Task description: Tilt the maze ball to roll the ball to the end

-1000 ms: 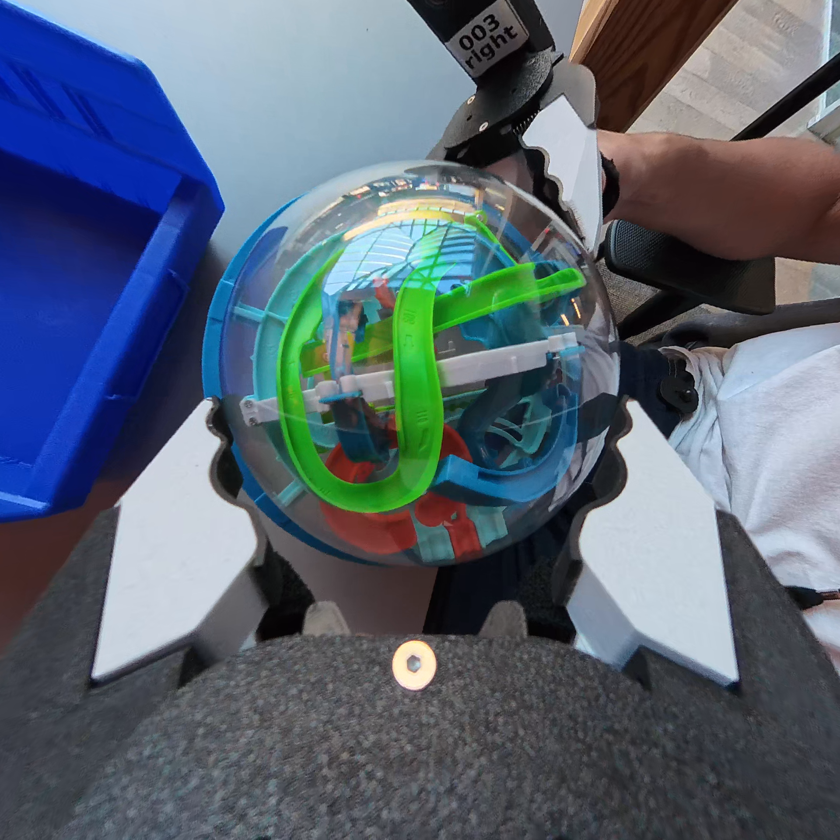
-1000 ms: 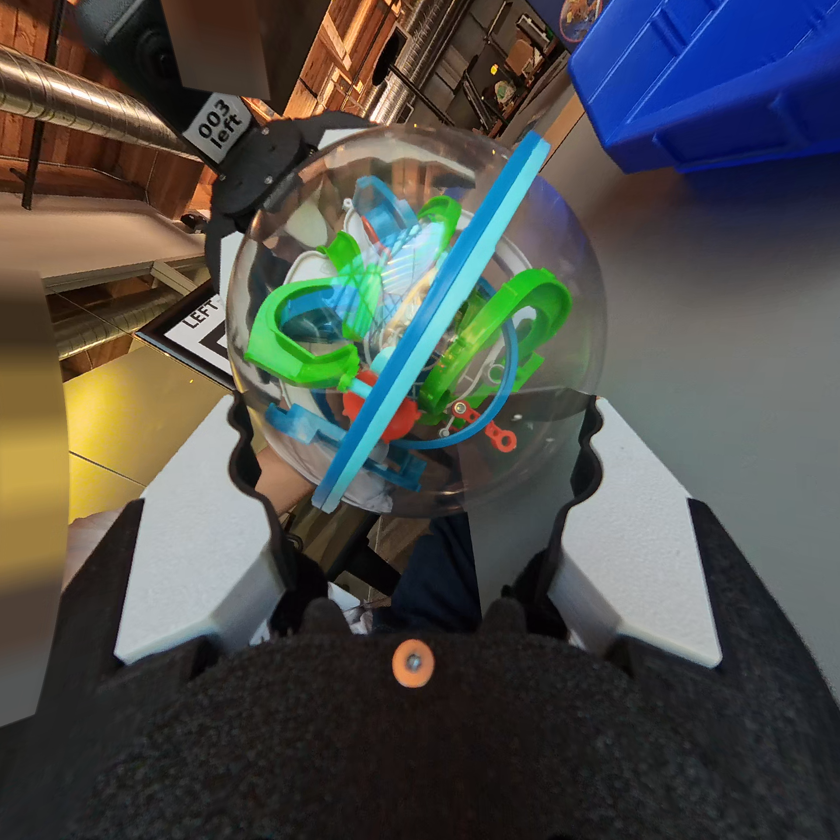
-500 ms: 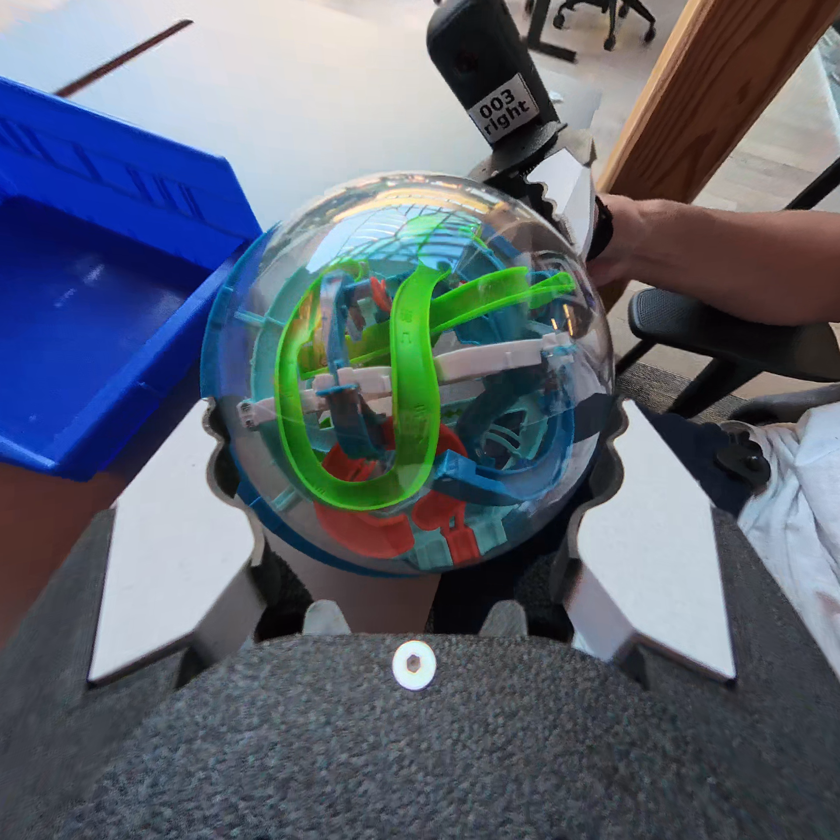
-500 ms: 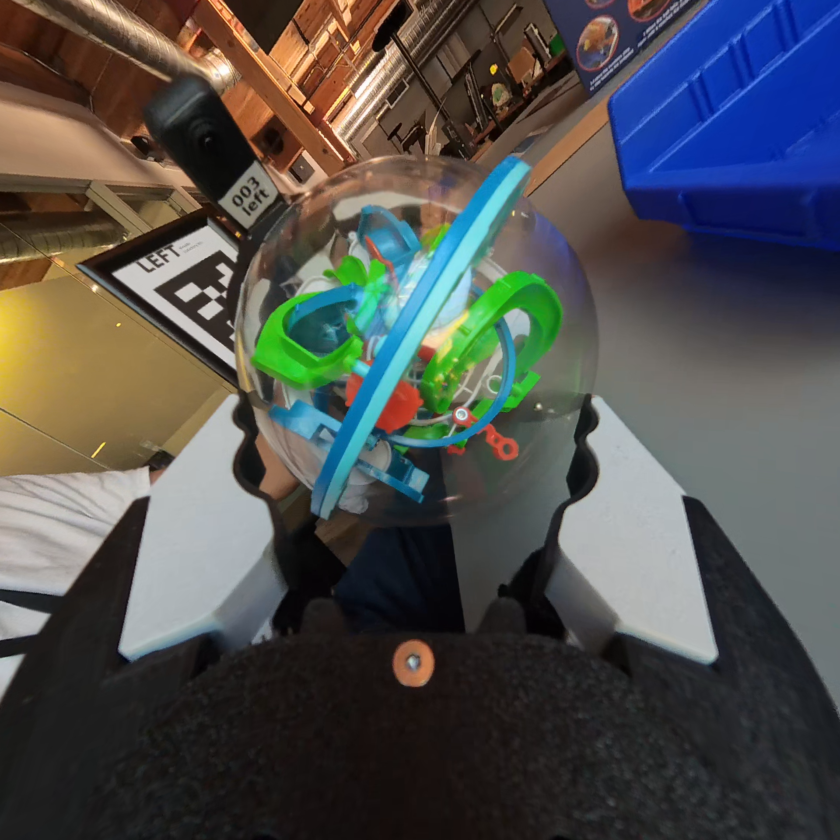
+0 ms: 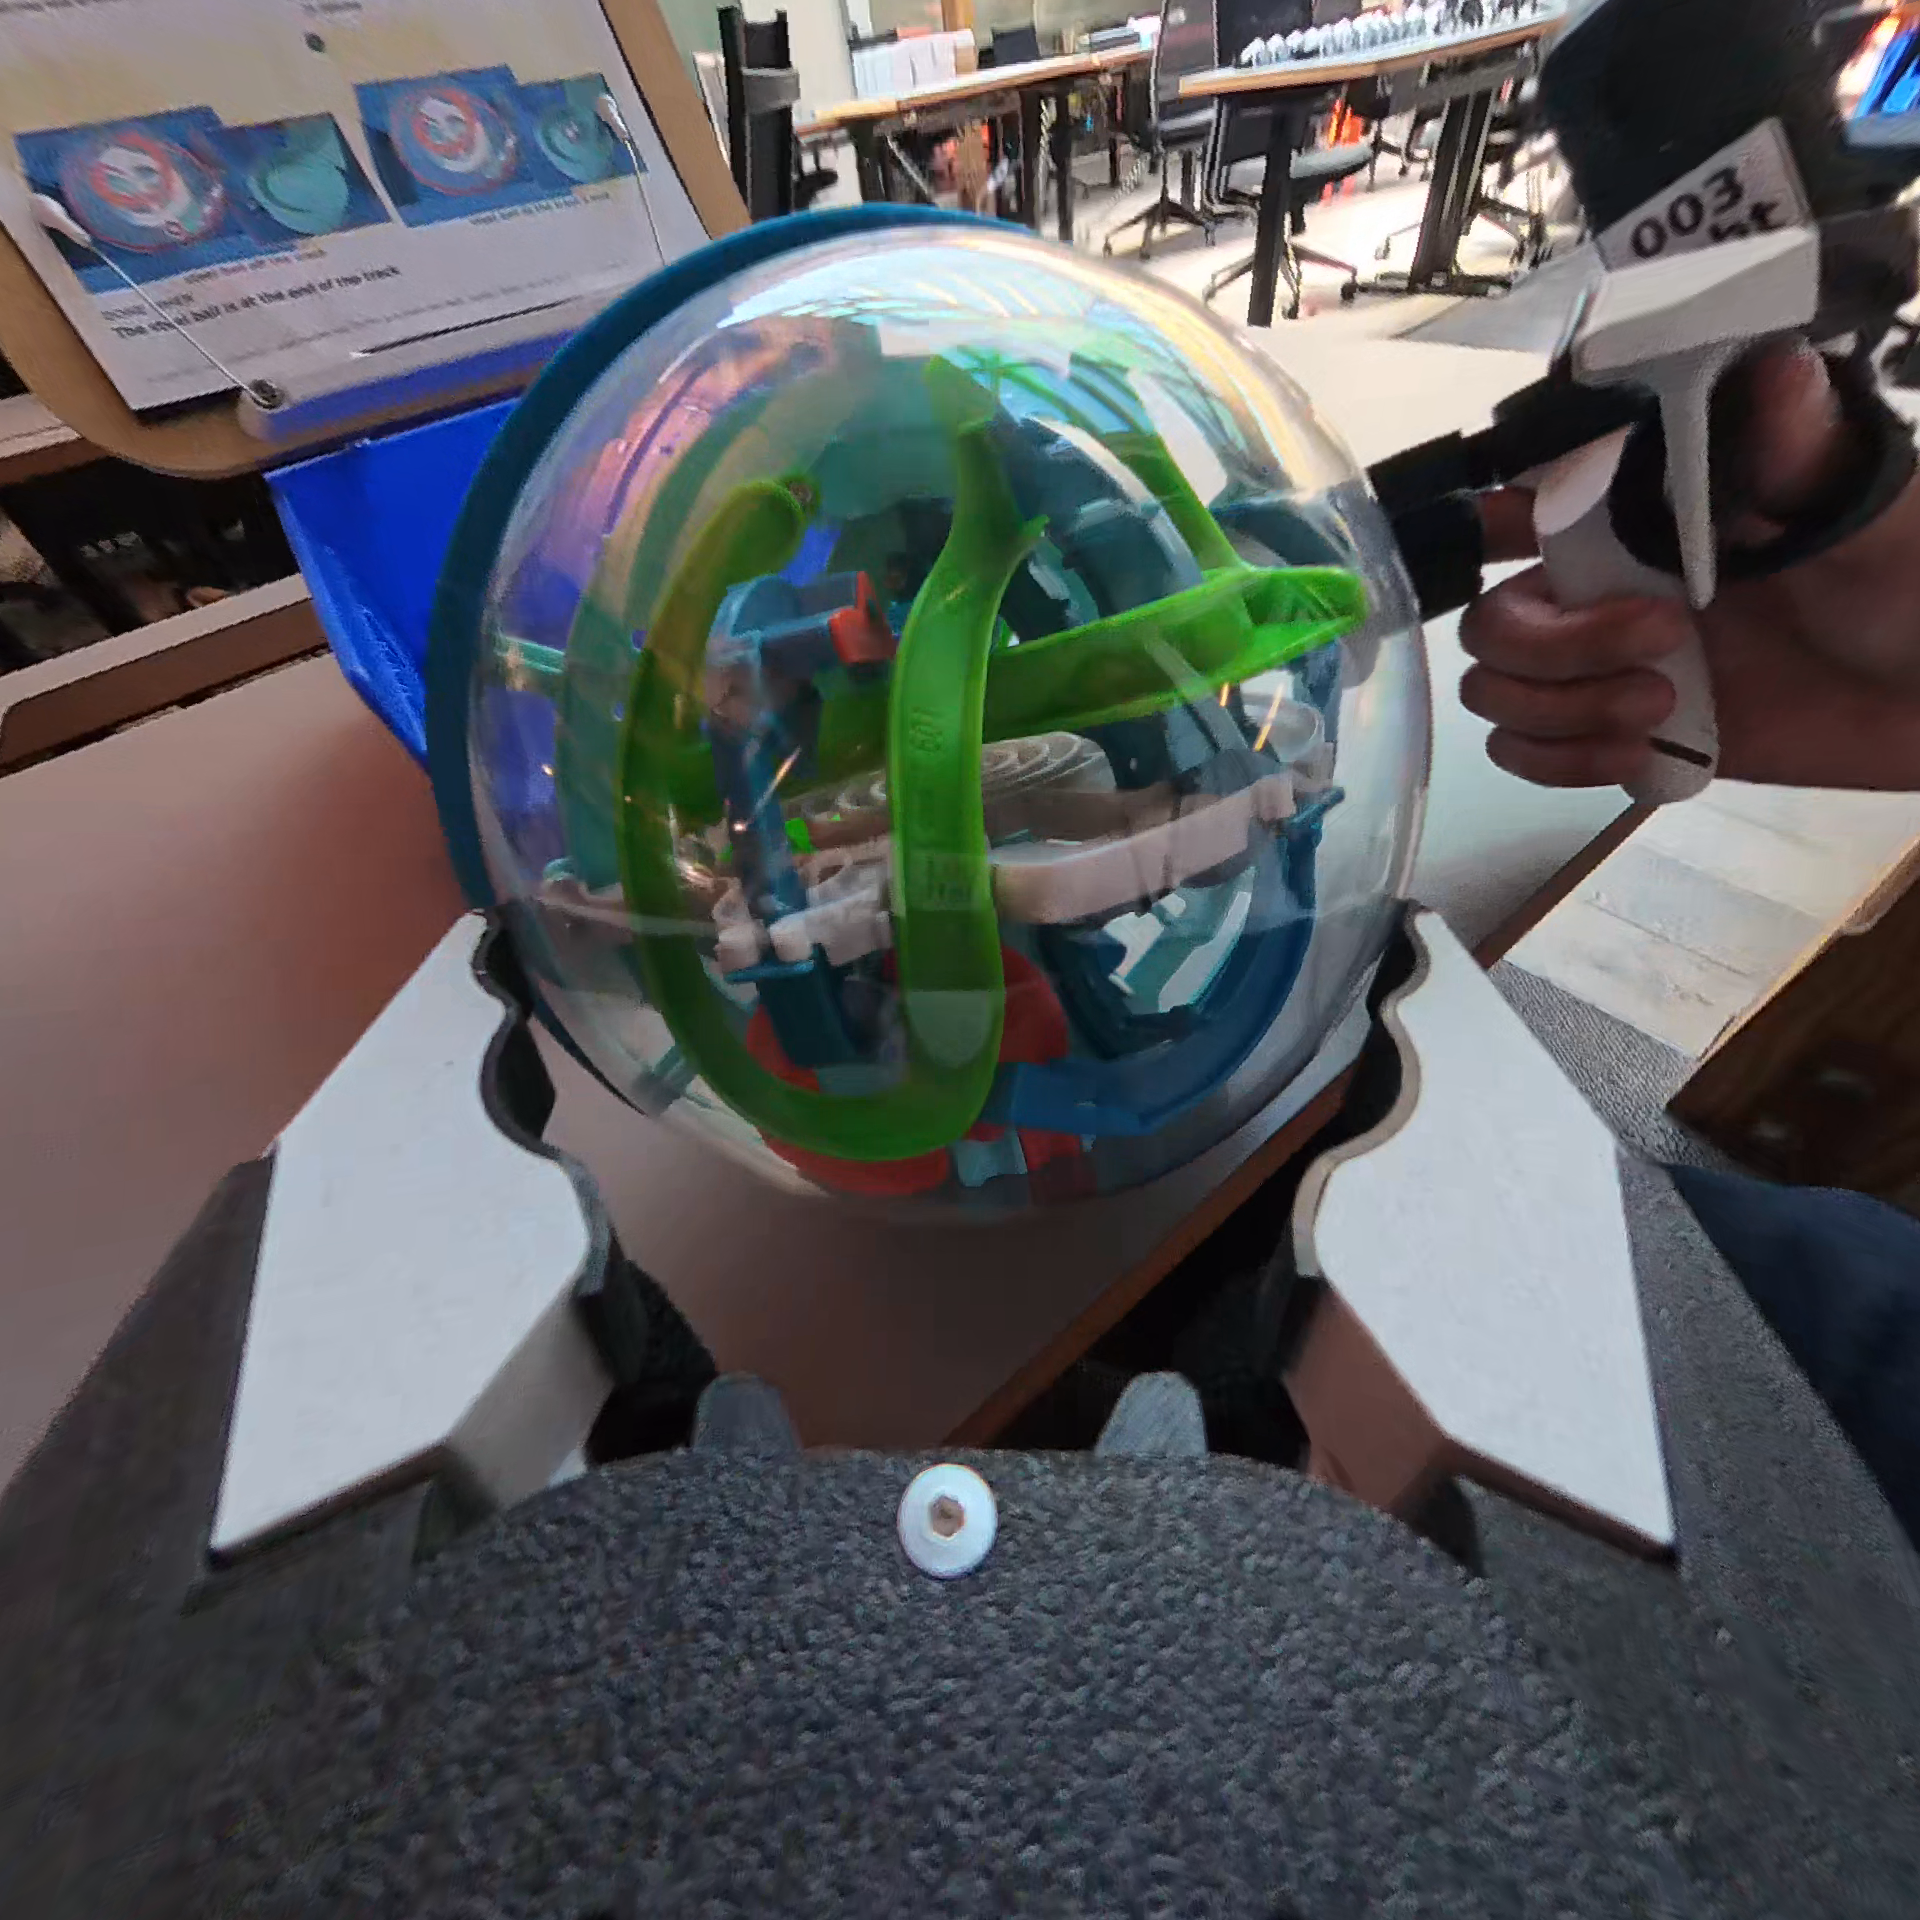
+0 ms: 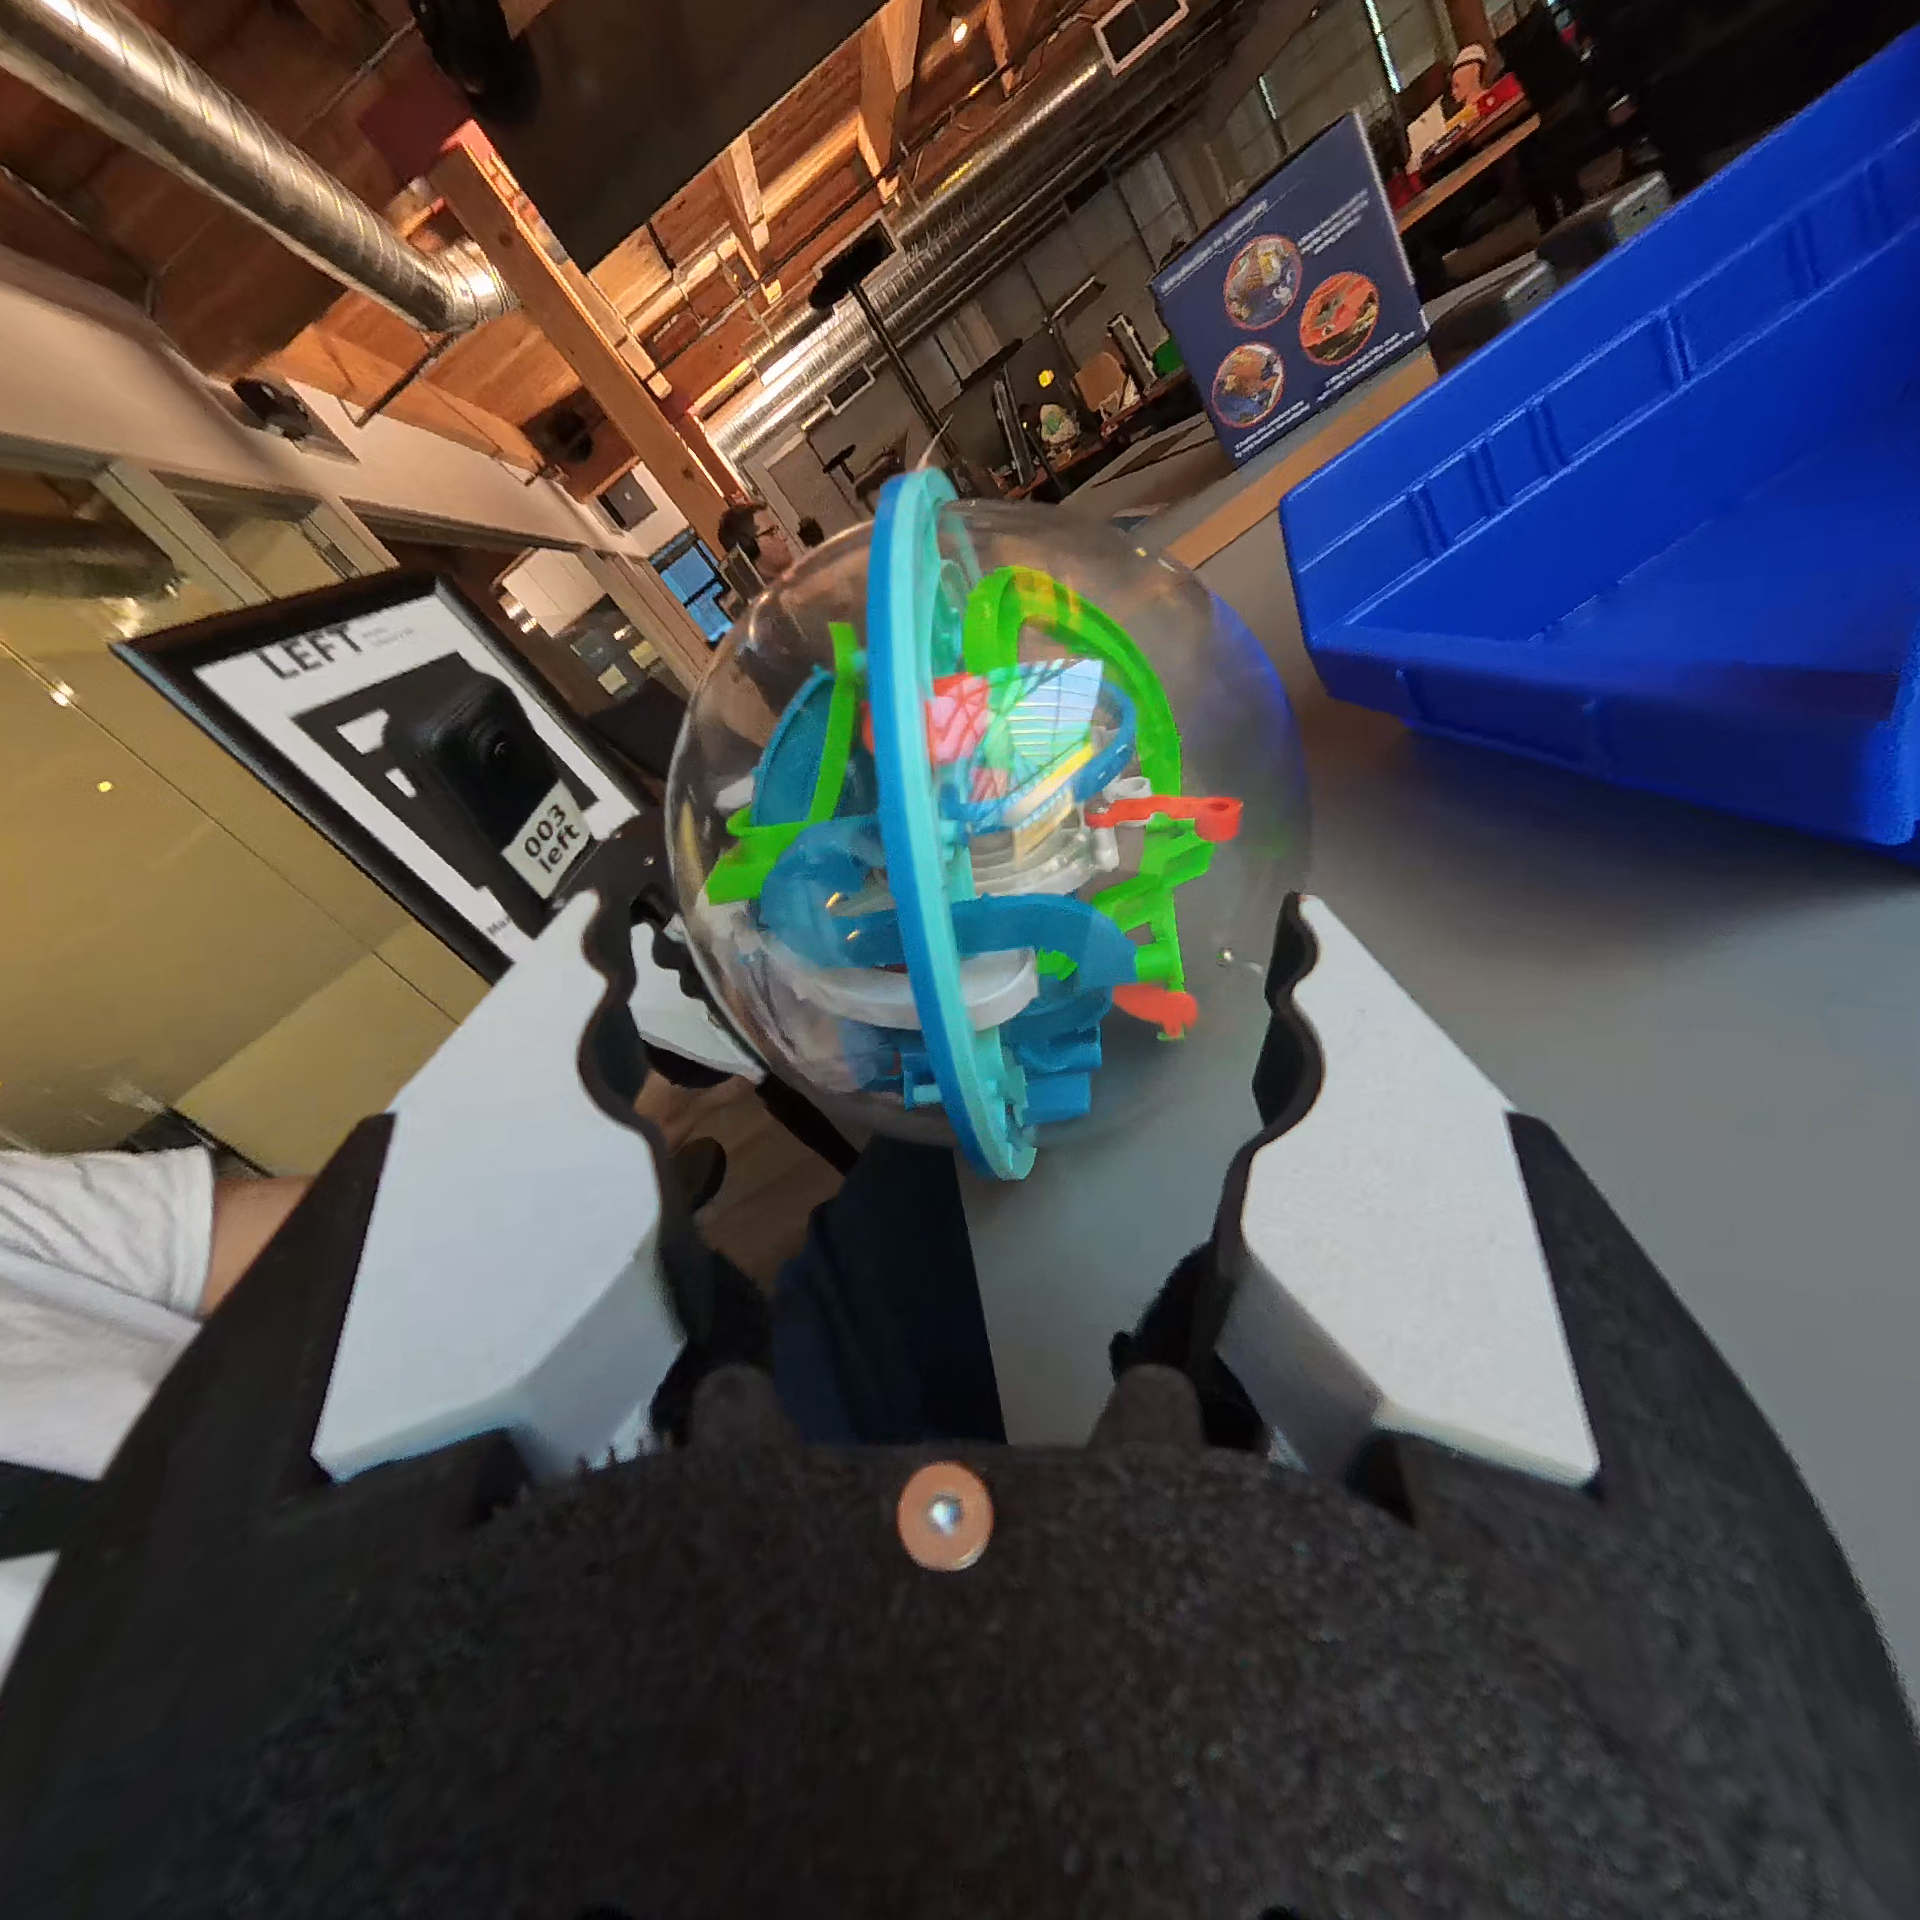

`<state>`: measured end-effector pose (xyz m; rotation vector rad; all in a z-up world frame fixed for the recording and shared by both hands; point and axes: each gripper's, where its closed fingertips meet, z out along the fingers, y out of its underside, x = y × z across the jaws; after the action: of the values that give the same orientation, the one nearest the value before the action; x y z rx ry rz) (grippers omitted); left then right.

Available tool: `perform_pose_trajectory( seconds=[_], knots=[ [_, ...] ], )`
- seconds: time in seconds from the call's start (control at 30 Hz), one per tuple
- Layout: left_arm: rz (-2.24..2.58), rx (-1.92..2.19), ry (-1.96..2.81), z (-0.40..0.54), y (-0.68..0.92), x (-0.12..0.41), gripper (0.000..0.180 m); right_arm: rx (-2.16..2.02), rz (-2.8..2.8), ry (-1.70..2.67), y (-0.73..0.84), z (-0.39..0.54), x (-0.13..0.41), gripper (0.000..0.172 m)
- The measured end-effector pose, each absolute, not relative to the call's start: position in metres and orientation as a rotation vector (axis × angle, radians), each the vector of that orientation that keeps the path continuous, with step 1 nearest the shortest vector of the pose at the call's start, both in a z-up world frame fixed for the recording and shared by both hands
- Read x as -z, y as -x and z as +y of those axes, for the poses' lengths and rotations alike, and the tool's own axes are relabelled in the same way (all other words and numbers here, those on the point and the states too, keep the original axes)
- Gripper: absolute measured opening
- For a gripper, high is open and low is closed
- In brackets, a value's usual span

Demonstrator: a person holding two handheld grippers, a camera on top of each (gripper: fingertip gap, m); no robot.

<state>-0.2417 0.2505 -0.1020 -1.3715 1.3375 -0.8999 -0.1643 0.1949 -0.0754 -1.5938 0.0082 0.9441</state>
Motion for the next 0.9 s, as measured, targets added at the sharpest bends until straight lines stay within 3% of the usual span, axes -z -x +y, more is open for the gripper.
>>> perform_pose_trajectory(
  seconds=[0.03,0.13,0.43,0.73,0.8,0.9],
  knots=[
    [1.308,0.921,1.370,0.252,0.243,0.102,0.153,-0.916,-0.026,1.606,0.168,0.194,0.076,0.116],
    [1.241,0.996,1.386,0.258,0.248,0.102,0.153,-0.821,-0.088,1.633,0.172,0.194,0.081,0.098],
    [1.123,1.369,1.519,0.286,0.259,0.105,0.152,-0.894,-0.136,1.727,0.202,0.204,0.112,0.097],
    [1.049,1.302,1.461,0.282,0.256,0.103,0.152,-0.832,-0.175,1.637,0.205,0.202,0.101,0.046],
    [1.033,1.242,1.452,0.278,0.255,0.103,0.151,-0.818,-0.149,1.637,0.199,0.200,0.100,0.007],
    [1.026,1.179,1.455,0.275,0.256,0.105,0.148,-0.845,-0.089,1.652,0.190,0.201,0.102,0.007]
  ],
)
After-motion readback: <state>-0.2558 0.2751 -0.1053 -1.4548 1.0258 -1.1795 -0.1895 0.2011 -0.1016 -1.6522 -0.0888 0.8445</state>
